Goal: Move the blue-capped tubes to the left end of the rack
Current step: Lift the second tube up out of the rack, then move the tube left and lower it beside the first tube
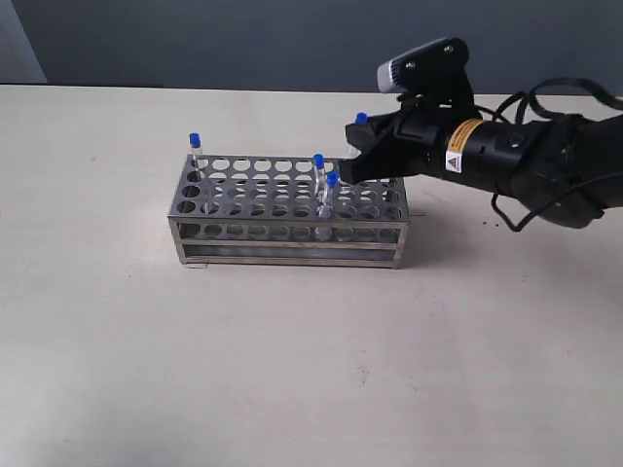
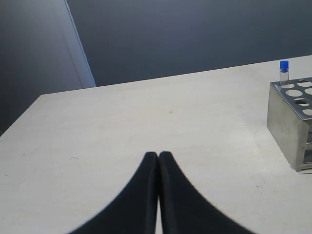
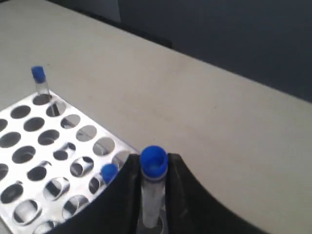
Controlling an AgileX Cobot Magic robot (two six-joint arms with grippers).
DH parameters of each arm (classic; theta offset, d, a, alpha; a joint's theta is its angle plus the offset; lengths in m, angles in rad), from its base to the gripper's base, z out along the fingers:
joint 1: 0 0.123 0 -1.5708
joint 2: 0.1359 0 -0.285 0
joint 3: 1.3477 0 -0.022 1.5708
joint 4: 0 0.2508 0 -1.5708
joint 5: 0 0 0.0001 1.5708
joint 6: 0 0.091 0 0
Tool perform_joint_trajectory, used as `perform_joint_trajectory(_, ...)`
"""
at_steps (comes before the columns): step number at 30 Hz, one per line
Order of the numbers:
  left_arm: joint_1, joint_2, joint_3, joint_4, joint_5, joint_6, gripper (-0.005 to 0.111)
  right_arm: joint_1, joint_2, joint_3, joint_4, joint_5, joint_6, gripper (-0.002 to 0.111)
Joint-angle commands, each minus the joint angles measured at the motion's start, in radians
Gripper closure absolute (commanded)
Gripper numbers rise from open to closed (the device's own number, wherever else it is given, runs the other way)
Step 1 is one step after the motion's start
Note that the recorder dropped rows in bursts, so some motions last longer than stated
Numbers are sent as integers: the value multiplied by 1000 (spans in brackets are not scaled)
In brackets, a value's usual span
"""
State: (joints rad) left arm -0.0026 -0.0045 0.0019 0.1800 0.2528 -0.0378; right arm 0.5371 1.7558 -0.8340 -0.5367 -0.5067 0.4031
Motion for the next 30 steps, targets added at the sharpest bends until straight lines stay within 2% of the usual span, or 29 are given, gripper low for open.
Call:
perform_joint_trajectory(1,-7,4,-2,-2,-13,-3,106,-6,-95,-5,-30,-11,-11,109)
perform_joint_trajectory(5,-7,4,-2,-2,-13,-3,106,18,-128,-67,-37,9,-2,109)
perform_joint_trajectory(8,-7,4,-2,-2,-13,-3,106,91,-94,-176,-41,63,-2,109)
perform_joint_trajectory(11,-7,4,-2,-2,-13,-3,106,178,-13,-301,-41,137,-2,109)
perform_joint_trajectory(18,-7,4,-2,-2,-13,-3,106,298,192,-486,-41,170,1,109)
perform_joint_trajectory(30,-7,4,-2,-2,-13,-3,106,341,243,-518,-41,249,19,109)
